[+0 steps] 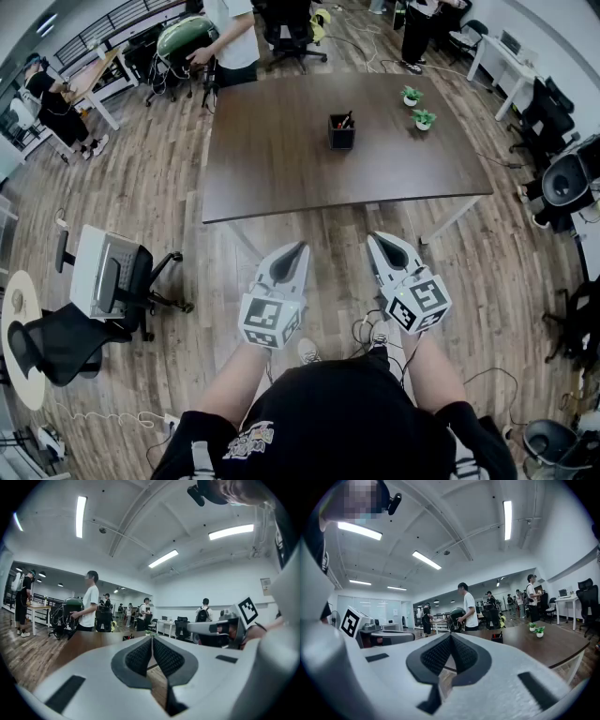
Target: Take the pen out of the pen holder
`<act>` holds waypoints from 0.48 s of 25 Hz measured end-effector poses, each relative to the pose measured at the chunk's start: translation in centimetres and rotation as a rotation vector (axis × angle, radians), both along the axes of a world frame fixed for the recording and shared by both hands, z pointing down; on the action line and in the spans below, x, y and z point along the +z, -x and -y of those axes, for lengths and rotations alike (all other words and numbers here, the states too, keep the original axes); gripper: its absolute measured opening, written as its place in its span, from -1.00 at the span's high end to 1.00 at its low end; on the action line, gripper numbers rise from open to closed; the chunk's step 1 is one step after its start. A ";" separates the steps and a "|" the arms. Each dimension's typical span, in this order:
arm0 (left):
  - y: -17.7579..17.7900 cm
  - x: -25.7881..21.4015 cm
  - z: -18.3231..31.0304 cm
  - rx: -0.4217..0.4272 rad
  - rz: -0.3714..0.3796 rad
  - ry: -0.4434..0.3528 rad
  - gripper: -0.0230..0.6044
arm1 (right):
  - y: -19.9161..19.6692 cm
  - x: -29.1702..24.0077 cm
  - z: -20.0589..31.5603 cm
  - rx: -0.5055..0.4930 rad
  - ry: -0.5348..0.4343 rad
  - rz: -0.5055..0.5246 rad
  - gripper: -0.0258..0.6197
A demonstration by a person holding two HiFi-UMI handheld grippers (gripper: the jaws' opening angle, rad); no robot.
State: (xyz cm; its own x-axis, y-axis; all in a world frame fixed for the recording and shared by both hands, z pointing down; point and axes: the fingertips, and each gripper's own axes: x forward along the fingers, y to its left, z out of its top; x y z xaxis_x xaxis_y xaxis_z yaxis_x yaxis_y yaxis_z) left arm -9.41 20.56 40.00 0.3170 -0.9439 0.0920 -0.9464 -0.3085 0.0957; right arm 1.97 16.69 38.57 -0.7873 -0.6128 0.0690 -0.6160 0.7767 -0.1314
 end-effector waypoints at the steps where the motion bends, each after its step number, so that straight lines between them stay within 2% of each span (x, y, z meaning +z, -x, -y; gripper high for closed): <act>1: 0.1 0.1 0.0 0.000 0.000 0.001 0.90 | 0.0 0.2 0.0 0.002 0.000 0.001 0.91; 12: 0.6 0.2 0.1 -0.002 -0.011 -0.004 0.90 | 0.5 0.6 -0.2 0.000 0.010 0.016 0.91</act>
State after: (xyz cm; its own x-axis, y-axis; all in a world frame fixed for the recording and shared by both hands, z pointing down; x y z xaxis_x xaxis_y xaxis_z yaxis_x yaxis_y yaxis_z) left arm -10.03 20.46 40.20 0.3163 -0.9449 0.0849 -0.9459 -0.3072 0.1045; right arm 1.46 16.87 39.17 -0.7881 -0.6124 0.0624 -0.6141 0.7750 -0.1495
